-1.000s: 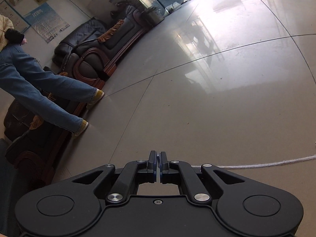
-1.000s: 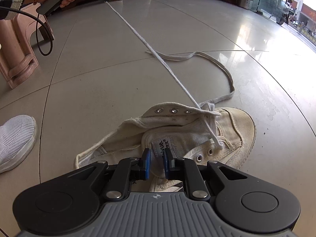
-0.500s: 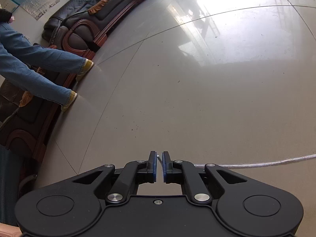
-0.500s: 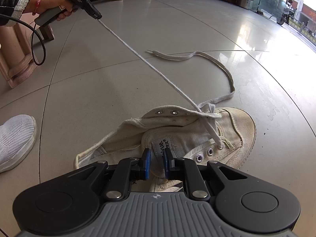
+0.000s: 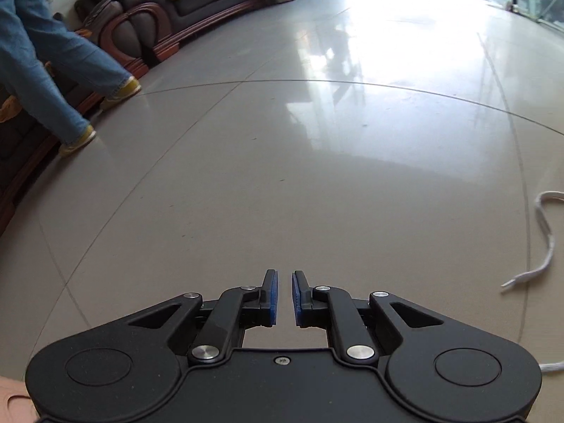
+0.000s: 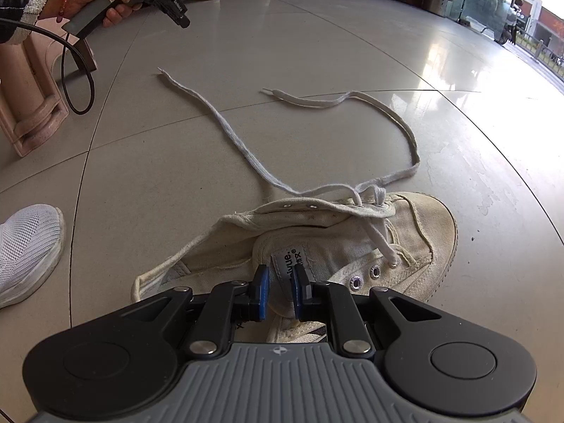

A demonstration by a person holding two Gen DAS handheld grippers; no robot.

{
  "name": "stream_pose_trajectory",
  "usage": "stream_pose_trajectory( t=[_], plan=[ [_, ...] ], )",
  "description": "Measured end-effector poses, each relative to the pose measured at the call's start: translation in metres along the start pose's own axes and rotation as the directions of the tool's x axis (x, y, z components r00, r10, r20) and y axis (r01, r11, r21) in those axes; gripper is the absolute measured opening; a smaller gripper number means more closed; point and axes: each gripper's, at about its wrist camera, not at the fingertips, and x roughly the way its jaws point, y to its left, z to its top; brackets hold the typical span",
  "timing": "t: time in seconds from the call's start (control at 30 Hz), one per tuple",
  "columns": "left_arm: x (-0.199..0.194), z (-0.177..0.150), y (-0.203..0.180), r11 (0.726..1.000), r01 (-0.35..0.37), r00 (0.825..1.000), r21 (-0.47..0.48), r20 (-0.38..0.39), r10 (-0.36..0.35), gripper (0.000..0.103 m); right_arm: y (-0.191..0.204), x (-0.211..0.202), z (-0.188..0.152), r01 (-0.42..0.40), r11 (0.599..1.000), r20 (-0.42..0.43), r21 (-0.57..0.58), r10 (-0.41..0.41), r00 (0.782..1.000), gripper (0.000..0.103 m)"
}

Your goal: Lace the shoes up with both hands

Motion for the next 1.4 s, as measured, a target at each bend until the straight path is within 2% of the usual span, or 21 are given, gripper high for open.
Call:
stream_pose_trajectory(
  t=[0.03, 0.07, 0.13, 0.3, 0.47, 0.57, 0.67, 0.77, 0.83, 0.9, 0.97, 1.0, 1.03, 1.07, 1.1, 1.17, 1.23, 1.37, 1.4],
  plan=[
    [0.001, 0.003, -0.022, 0.99, 0.117, 0.993, 0.079, -0.004, -0.117, 0.011, 0.0, 0.0, 0.0, 0.0, 1.0, -0.001, 0.0, 0.0, 1.0, 0.016],
    [0.003, 0.005, -0.041, 0.969, 0.198, 0.98, 0.145, -0.014, -0.198, 0.011, 0.0, 0.0, 0.0, 0.0, 1.0, -0.001, 0.0, 0.0, 1.0, 0.016],
    [0.011, 0.006, -0.085, 0.909, 0.282, 0.958, 0.307, -0.045, -0.283, 0.011, 0.0, 0.001, 0.0, -0.001, 1.0, 0.0, 0.003, 0.001, 1.0, 0.016],
    [0.042, 0.01, -0.144, 0.783, 0.336, 0.94, 0.523, -0.14, -0.31, 0.012, -0.001, 0.001, -0.001, -0.007, 1.0, 0.005, 0.013, 0.007, 1.0, 0.016],
    [0.059, 0.014, -0.166, 0.715, 0.349, 0.936, 0.606, -0.182, -0.302, 0.012, -0.005, 0.0, -0.002, -0.017, 1.0, 0.01, 0.026, 0.017, 1.0, 0.016],
    [0.065, 0.012, -0.172, 0.688, 0.344, 0.937, 0.639, -0.19, -0.292, 0.021, -0.006, 0.0, -0.002, -0.023, 0.999, 0.011, 0.029, 0.022, 1.0, 0.016],
    [0.07, 0.017, -0.173, 0.678, 0.355, 0.933, 0.644, -0.2, -0.299, 0.02, -0.008, 0.0, -0.003, -0.03, 0.999, 0.012, 0.033, 0.029, 0.999, 0.016],
    [0.073, 0.023, -0.17, 0.694, 0.379, 0.925, 0.611, -0.231, -0.302, 0.015, -0.009, -0.001, -0.003, -0.032, 0.999, 0.013, 0.035, 0.032, 0.999, 0.016],
    [0.076, 0.024, -0.167, 0.718, 0.393, 0.919, 0.575, -0.256, -0.299, 0.0, -0.009, 0.0, -0.003, -0.033, 0.999, 0.015, 0.037, 0.032, 0.999, 0.016],
    [0.078, 0.029, -0.162, 0.753, 0.392, 0.919, 0.529, -0.271, -0.288, 0.0, -0.009, -0.001, -0.003, -0.032, 0.999, 0.015, 0.039, 0.032, 0.999, 0.016],
    [0.071, 0.032, -0.152, 0.799, 0.415, 0.905, 0.435, -0.289, -0.313, 0.0, -0.009, -0.002, -0.004, -0.03, 0.999, 0.014, 0.037, 0.029, 0.999, 0.016],
    [0.065, 0.036, -0.145, 0.824, 0.439, 0.891, 0.358, -0.294, -0.347, 0.0, -0.009, -0.001, -0.003, -0.029, 0.999, 0.014, 0.036, 0.029, 0.999, 0.016],
    [0.057, 0.038, -0.139, 0.84, 0.474, 0.868, 0.264, -0.3, -0.396, 0.0, -0.009, -0.001, -0.003, -0.028, 0.999, 0.015, 0.037, 0.028, 1.0, 0.016],
    [0.047, 0.038, -0.135, 0.84, 0.52, 0.834, 0.153, -0.304, -0.461, 0.0, -0.009, -0.001, -0.003, -0.027, 0.999, 0.016, 0.037, 0.027, 1.0, 0.016],
    [0.038, 0.038, -0.131, 0.828, 0.56, 0.797, 0.041, -0.299, -0.524, 0.0, -0.009, -0.001, -0.004, -0.027, 0.999, 0.017, 0.038, 0.027, 1.0, 0.016],
    [0.019, 0.036, -0.128, 0.759, 0.637, 0.715, -0.135, -0.264, -0.647, 0.0, -0.01, -0.001, -0.004, -0.028, 0.999, 0.018, 0.039, 0.027, 0.999, 0.016],
    [0.008, 0.029, -0.133, 0.654, 0.698, 0.617, -0.292, -0.22, -0.756, 0.0, -0.011, -0.001, -0.004, -0.029, 0.999, 0.018, 0.038, 0.028, 0.999, 0.016],
    [0.015, 0.013, -0.162, 0.461, 0.716, 0.446, -0.524, -0.165, -0.88, 0.0, -0.013, -0.001, -0.004, -0.033, 0.999, 0.019, 0.039, 0.032, 0.999, 0.016],
    [0.019, 0.009, -0.17, 0.425, 0.711, 0.413, -0.56, -0.156, -0.897, 0.0, -0.013, -0.002, -0.004, -0.032, 0.999, 0.019, 0.04, 0.031, 0.999, 0.016]
  ],
)
